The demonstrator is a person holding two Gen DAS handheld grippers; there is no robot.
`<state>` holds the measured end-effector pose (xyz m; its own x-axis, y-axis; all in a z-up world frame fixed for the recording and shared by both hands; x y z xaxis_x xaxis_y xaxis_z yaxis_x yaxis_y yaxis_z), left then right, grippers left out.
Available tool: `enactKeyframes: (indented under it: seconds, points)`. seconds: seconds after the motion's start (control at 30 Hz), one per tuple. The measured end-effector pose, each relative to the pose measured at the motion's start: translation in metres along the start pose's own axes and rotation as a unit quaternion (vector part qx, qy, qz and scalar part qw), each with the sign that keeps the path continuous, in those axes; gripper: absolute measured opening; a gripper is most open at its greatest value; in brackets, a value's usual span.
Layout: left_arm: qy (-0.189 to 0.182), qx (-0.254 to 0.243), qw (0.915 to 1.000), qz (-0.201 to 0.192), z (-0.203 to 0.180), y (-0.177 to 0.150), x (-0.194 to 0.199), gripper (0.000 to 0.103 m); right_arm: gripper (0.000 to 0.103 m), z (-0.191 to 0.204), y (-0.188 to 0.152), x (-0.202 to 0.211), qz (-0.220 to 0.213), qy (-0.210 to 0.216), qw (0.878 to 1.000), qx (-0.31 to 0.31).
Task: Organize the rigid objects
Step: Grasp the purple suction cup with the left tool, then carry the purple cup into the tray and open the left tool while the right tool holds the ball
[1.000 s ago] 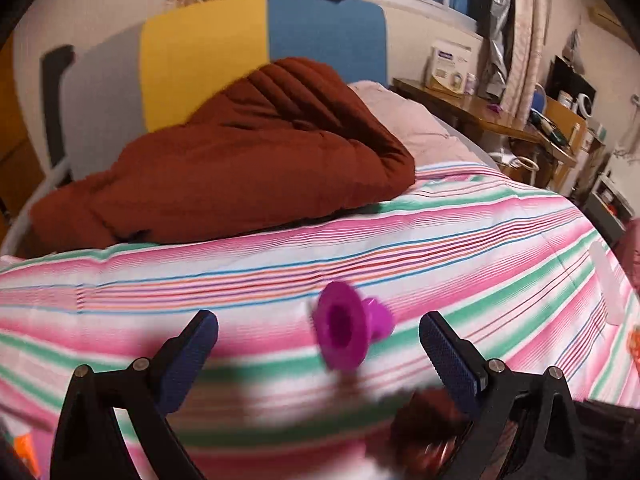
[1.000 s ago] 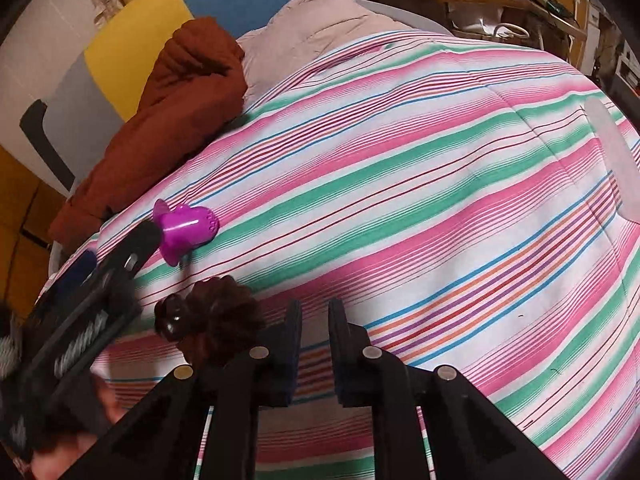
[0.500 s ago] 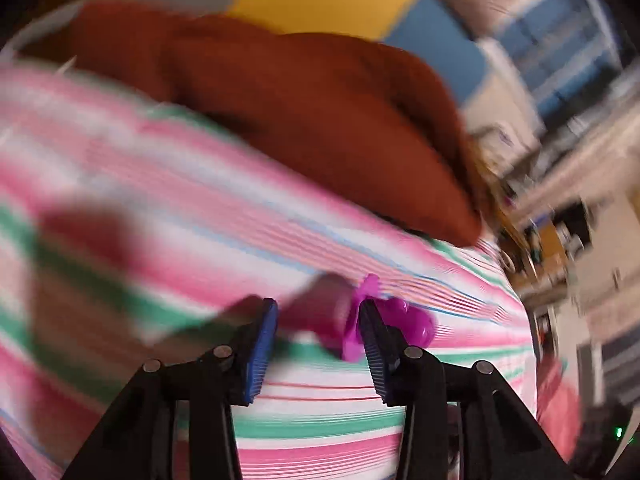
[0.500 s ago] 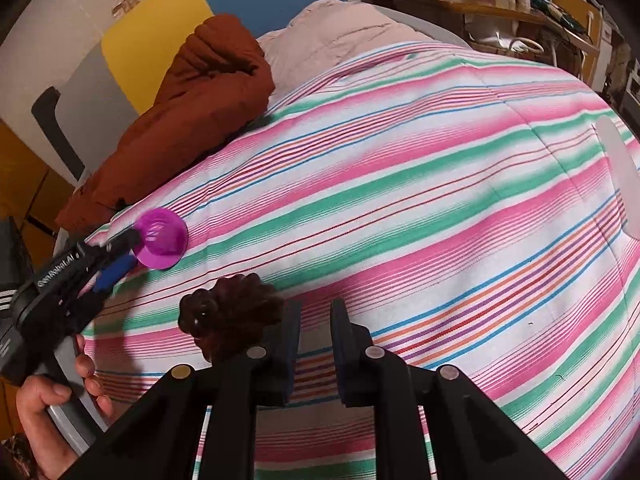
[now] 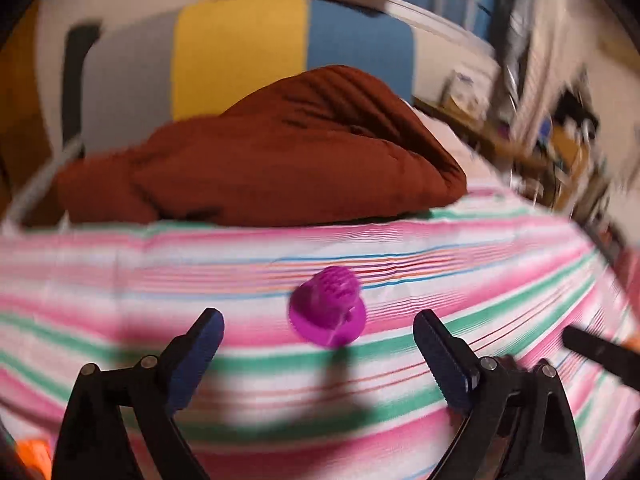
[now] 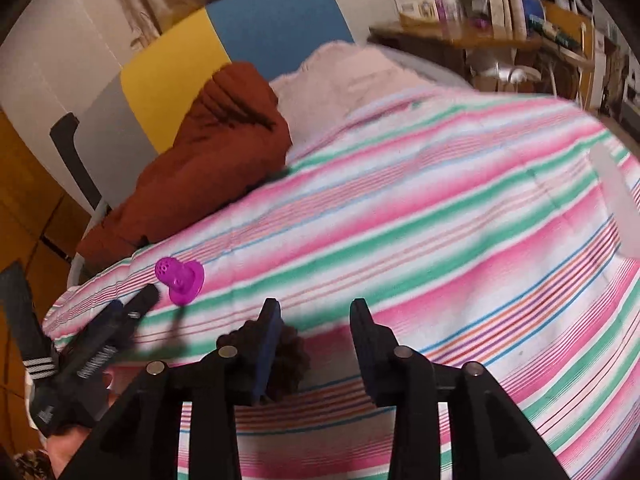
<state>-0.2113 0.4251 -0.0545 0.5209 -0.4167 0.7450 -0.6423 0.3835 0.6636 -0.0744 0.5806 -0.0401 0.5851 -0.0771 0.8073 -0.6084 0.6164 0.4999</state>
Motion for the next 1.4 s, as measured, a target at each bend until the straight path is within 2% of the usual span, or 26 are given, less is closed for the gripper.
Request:
enactKeyframes:
  seconds: [0.07,0.13,0.2,0.3,0.33,0.47,0.67,0.9,1.1,1.23,1.3,1.4]
  points:
    - [0.016,-0.019,0.9997,-0.007,-0.008,0.008,-0.011,0.096,0.036,0.001,0.002,0.000,-0.002,-0.007,1.000,0.008]
    - [0.026,-0.023,0.9993,-0.011,-0.010,0.013,-0.018,0.091,0.036,-0.001,0.003,-0.001,0.000,-0.011,1.000,0.008]
    - [0.026,-0.034,0.9990,-0.009,-0.006,0.014,-0.022,0.076,0.036,-0.003,0.003,-0.003,0.009,-0.006,1.000,0.003]
    - [0.038,-0.056,0.9977,-0.002,-0.007,0.009,-0.031,0.059,0.036,-0.003,0.003,-0.006,0.014,-0.005,1.000,0.002]
    - [0.038,-0.055,0.9977,0.001,-0.005,0.008,-0.033,0.057,0.036,-0.003,0.002,-0.007,0.015,-0.005,1.000,0.002]
    - [0.023,-0.043,0.9988,0.002,-0.001,0.006,-0.037,0.034,0.036,-0.002,0.000,-0.007,0.017,-0.003,1.000,0.003]
    - [0.012,-0.050,0.9987,-0.004,-0.002,-0.001,-0.033,0.032,0.036,0.002,-0.002,-0.009,0.026,-0.008,0.999,0.016]
    - [0.017,-0.014,0.9996,-0.017,0.012,-0.017,-0.015,0.032,0.036,0.003,-0.002,-0.010,0.028,-0.007,0.999,0.026]
    - [0.020,-0.033,0.9985,-0.039,0.006,-0.036,0.009,0.032,0.041,0.009,-0.001,-0.004,0.020,-0.003,0.999,0.039]
    - [0.024,-0.052,0.9968,-0.055,-0.002,-0.051,0.028,0.032,0.045,0.013,0.001,0.003,0.000,0.013,0.999,0.050]
    - [0.024,-0.057,0.9962,-0.061,-0.003,-0.060,0.037,0.032,0.050,0.016,0.003,0.010,-0.019,0.018,0.998,0.061]
    - [0.019,-0.044,0.9969,-0.062,0.002,-0.069,0.047,0.032,0.053,0.020,0.002,0.018,-0.038,0.021,0.996,0.076]
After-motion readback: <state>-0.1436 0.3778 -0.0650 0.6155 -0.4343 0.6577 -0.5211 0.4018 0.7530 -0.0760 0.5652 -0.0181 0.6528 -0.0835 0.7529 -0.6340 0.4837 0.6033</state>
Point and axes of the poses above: each gripper's, at about its wrist camera, not at the fingertips, and x roughly against the way its jaws point, z to its left, y to its top, the point moved 2 cm from there along -x, roughly the way its jaws point, and after that the axes turned 4 degrees about z, right-handed, at the moved point
